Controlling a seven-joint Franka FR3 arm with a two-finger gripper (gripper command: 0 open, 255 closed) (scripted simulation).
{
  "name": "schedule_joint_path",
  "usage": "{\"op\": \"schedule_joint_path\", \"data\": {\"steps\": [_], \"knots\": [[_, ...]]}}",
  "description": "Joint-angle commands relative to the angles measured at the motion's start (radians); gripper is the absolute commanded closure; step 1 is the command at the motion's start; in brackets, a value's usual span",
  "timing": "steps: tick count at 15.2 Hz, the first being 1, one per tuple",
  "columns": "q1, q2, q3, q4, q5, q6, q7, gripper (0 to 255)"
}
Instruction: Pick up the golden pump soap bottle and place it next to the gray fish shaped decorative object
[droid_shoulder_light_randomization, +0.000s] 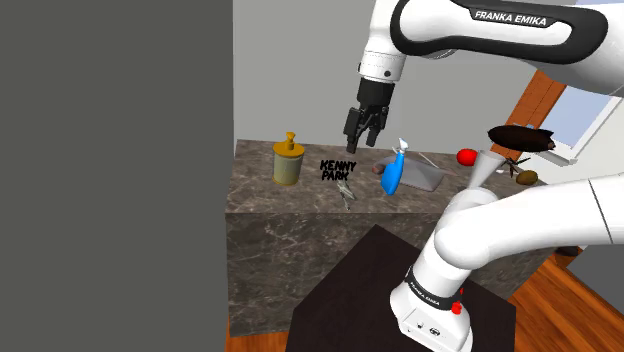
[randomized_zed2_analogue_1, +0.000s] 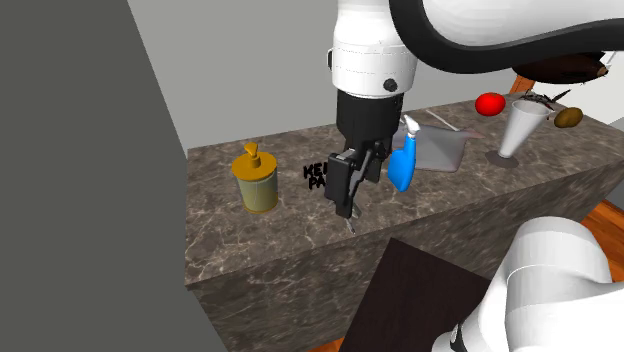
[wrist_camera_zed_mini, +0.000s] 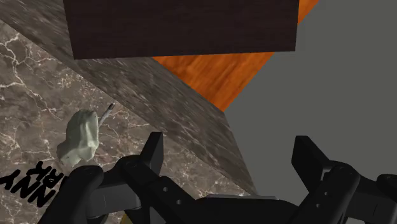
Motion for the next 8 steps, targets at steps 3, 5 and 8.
{"op": "schedule_joint_path", "data": {"steps": [3, 5, 8], "knots": [[-0.01, 0.069, -0.015, 0.019, -0.013, 0.051, -0.021, 0], [-0.019, 0.14, -0.029, 0.043, -0.025, 0.098, -0.041, 0], [-0.032, 0.249, -0.049, 0.09, -0.039, 0.163, -0.069, 0]]}}
